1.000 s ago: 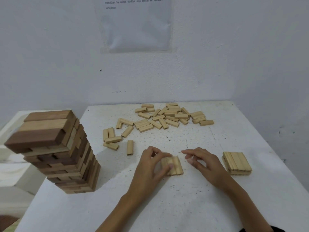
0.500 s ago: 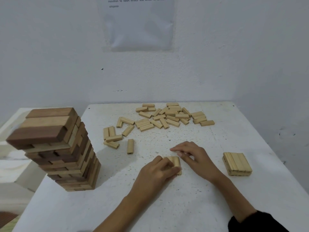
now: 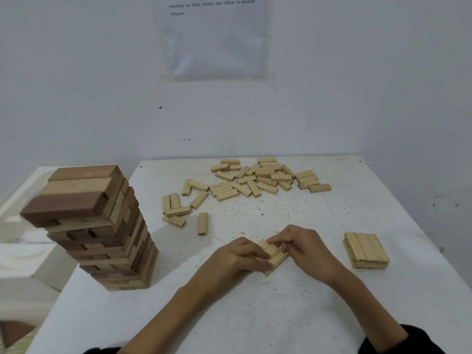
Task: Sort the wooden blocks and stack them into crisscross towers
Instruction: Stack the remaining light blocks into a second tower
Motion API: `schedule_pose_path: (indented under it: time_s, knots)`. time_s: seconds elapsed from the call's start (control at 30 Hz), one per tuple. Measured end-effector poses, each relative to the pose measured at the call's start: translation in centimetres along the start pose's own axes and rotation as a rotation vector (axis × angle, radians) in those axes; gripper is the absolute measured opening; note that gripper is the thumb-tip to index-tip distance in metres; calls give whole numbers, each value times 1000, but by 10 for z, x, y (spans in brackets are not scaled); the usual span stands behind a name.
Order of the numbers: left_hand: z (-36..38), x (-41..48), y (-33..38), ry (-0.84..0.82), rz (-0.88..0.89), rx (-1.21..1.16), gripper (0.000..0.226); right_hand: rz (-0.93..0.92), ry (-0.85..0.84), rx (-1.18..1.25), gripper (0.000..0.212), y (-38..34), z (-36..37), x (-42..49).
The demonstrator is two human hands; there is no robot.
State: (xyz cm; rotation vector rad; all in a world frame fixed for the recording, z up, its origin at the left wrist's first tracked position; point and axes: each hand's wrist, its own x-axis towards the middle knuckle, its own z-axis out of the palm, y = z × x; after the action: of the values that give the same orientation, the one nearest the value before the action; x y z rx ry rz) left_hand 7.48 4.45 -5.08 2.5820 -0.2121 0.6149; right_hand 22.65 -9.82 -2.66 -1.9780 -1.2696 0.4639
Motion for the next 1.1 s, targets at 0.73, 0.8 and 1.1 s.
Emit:
schedule_pose_path:
  time_s: [0.73,0.8,1.1]
  knots:
    - [-7,-19,30,-61,-577,20,83,-41,-207,-122,80,13,-6,-12]
    - [-4,-14,27,-24,-565,23,77,-51,-179,-147,72,13,-6,-9]
    - [-11,-2,10,-151,-473,2,79,18,-75,-322,113,6,6,-22]
